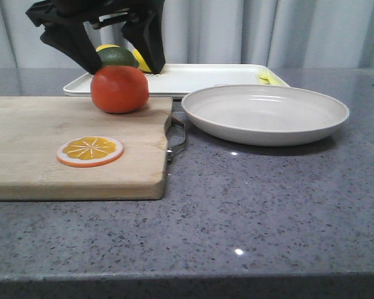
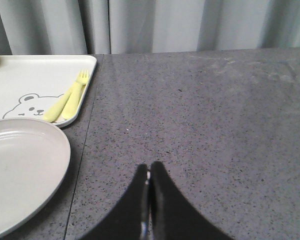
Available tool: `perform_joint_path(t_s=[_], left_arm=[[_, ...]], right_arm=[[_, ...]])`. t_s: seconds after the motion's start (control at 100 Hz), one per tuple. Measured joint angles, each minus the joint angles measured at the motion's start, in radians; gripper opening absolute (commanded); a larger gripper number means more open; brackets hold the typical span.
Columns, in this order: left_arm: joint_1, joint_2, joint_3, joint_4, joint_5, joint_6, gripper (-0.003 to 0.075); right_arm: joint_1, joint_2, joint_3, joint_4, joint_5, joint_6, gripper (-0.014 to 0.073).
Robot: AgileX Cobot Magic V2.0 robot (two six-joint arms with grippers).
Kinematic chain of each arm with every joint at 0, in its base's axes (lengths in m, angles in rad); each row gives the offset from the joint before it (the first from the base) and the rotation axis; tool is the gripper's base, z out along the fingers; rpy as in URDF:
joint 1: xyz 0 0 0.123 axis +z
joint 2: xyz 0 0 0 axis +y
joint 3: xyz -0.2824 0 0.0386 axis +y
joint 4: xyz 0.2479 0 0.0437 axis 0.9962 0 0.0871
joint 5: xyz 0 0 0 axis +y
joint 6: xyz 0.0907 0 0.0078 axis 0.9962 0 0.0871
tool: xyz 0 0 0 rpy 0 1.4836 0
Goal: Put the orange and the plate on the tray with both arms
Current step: 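Lower the left gripper over the orange and close on it, then lift the orange with the left gripper and carry it over the plate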
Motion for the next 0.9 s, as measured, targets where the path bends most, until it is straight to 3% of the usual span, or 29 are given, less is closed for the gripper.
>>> perform_joint_path(t_s=[0.27,0.65,0.9], left_arm=[[0.0,0.027,0.0,0.008,0.014,0.0,0.0625],[0.0,0.033,-0.004,0.011,0.016,0.0,0.0326],[0.0,0.033,-0.044,0.011,0.046,0.0,0.0291]], right_arm=[[0.0,0.0,0.0,0.0,0.0,0.0,-0.0067],[0.0,0.0,0.0,0.0,-0.002,0.0,-0.0067],[0.0,0.0,0.0,0.0,-0.002,0.0,-0.0067]])
